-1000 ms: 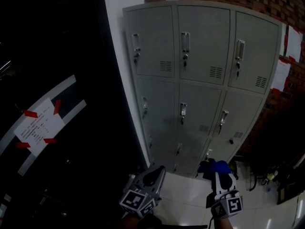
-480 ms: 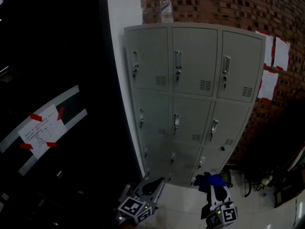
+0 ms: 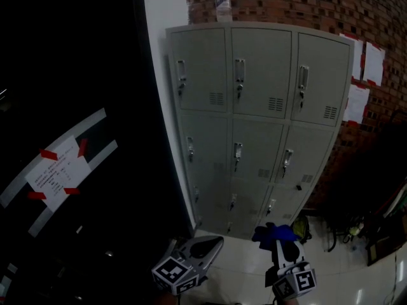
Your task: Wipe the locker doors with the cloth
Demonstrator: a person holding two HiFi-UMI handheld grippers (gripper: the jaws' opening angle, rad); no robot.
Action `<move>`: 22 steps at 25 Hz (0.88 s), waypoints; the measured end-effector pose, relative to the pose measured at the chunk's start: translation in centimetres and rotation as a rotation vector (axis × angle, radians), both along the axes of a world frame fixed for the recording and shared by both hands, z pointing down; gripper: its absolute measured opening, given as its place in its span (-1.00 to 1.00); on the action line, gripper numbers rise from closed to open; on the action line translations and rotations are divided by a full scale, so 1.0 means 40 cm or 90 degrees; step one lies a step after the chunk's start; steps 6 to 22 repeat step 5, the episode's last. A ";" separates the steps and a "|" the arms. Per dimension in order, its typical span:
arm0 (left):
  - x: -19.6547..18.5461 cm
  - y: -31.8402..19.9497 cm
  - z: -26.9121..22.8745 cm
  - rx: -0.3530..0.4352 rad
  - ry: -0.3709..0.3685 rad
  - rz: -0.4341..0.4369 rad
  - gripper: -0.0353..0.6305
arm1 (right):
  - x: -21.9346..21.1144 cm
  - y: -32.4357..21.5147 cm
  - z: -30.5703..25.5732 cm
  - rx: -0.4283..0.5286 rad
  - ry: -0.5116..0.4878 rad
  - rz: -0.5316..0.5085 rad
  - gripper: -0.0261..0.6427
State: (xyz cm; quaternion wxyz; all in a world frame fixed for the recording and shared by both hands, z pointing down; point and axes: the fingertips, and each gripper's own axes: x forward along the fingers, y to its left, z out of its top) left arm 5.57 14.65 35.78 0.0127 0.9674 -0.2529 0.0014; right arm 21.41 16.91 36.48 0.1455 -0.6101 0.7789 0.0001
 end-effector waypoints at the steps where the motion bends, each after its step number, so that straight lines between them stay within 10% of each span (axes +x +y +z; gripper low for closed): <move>1: -0.001 0.004 0.000 0.011 -0.010 0.001 -0.89 | -0.005 -0.001 -0.003 0.001 0.002 0.000 -0.63; 22: -0.008 -0.001 -0.011 0.032 0.023 0.011 -0.89 | -0.025 -0.014 -0.013 0.002 0.010 0.000 -0.63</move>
